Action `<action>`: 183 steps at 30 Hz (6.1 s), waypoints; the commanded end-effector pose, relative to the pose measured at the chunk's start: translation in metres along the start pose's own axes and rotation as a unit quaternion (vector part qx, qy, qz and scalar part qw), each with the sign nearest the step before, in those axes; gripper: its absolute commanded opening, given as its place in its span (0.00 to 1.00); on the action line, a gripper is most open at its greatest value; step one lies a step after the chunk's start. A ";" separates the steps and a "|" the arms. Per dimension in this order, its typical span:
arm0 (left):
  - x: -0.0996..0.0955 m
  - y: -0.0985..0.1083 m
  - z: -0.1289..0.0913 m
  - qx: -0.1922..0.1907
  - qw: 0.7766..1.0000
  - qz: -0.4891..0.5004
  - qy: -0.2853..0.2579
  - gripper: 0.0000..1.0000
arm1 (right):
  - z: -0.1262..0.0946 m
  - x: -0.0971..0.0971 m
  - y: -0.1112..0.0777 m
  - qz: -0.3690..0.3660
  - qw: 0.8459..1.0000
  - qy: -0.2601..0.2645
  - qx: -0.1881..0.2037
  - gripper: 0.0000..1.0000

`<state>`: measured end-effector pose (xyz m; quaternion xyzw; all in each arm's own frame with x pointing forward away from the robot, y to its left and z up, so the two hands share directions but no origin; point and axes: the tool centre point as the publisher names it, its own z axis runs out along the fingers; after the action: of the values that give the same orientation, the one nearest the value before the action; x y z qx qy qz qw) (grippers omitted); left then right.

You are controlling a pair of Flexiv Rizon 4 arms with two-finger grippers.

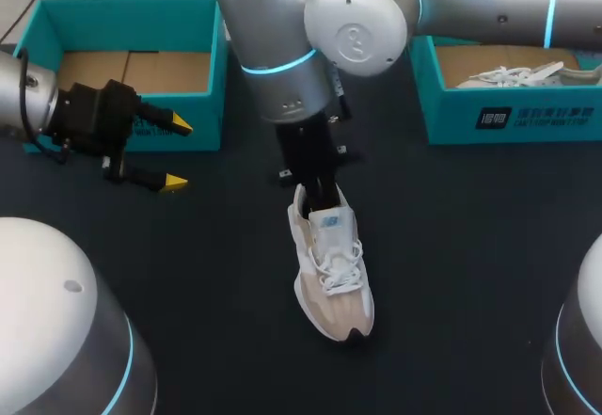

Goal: Take the shoe out of the shoebox, open the shoe tongue, remove and reinsert the insole, then place the shoe into the shoebox

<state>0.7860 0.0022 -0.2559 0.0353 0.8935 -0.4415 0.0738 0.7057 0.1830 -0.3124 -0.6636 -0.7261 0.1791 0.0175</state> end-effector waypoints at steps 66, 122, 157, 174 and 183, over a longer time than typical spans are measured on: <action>0.001 0.000 0.000 -0.001 1.000 0.000 -0.001 1.00 | -0.031 -0.014 -0.026 -0.026 0.997 0.024 -0.064 0.49; 0.001 0.000 0.000 -0.001 1.000 0.000 -0.001 1.00 | -0.029 0.006 -0.010 -0.442 0.854 -0.029 -0.273 1.00; 0.001 0.000 0.000 -0.001 1.000 0.000 -0.001 1.00 | -0.008 0.013 0.141 -0.643 0.703 -0.137 -0.271 1.00; 0.001 0.000 0.000 -0.001 1.000 0.000 -0.001 1.00 | 0.018 0.007 0.153 -0.666 0.691 -0.148 -0.240 0.51; 0.001 0.000 0.000 -0.001 1.000 0.000 -0.001 1.00 | 0.023 0.010 0.150 -0.656 0.703 -0.147 -0.231 0.66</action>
<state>0.7860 0.0022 -0.2559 0.0353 0.8935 -0.4415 0.0738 0.8417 0.1922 -0.3769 0.0334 -0.9901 0.0406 -0.1301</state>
